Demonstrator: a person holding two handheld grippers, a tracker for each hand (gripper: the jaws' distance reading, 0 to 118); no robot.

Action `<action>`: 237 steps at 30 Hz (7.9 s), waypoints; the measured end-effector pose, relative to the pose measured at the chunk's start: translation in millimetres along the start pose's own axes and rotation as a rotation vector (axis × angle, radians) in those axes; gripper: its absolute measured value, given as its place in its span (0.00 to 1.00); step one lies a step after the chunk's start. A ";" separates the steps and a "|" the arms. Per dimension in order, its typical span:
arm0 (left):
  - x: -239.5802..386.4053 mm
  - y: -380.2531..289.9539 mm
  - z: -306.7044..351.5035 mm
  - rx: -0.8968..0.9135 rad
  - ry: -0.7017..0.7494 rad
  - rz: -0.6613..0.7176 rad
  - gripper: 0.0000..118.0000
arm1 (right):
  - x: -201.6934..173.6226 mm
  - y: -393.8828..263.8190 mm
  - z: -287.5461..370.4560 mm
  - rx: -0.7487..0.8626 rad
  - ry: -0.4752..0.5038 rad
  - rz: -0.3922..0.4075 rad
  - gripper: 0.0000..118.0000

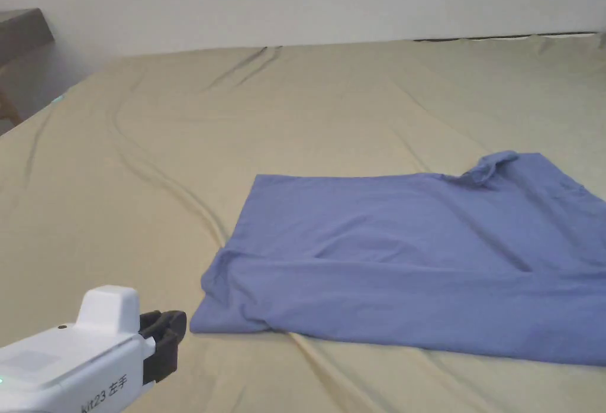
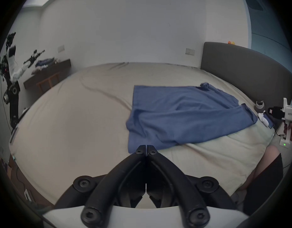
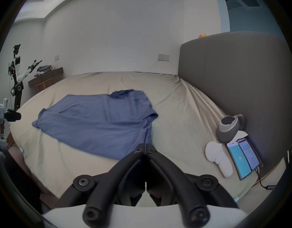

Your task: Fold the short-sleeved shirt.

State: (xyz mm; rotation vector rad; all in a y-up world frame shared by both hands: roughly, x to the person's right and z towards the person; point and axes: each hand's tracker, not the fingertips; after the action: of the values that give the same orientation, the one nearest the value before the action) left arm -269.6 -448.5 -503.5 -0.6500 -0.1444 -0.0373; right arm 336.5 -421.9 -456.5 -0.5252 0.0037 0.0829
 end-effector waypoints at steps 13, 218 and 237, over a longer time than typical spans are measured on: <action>-11.6 18.1 -142.3 -0.191 0.161 0.148 0.41 | -18.2 -1.6 -10.9 -0.022 0.058 0.015 0.00; -70.9 -52.1 -109.2 -0.395 -0.747 0.543 0.07 | -98.2 14.9 40.1 -0.058 0.039 -0.002 0.00; -176.2 31.9 -15.0 -0.334 -0.328 0.522 0.06 | -110.1 21.6 44.9 -0.003 0.172 -0.007 0.00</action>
State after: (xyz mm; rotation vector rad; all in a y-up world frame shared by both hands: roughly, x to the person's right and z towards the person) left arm -439.5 -434.0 -560.1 -1.0088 -0.2836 0.5608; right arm 224.3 -389.4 -425.7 -0.5338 0.1692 0.0303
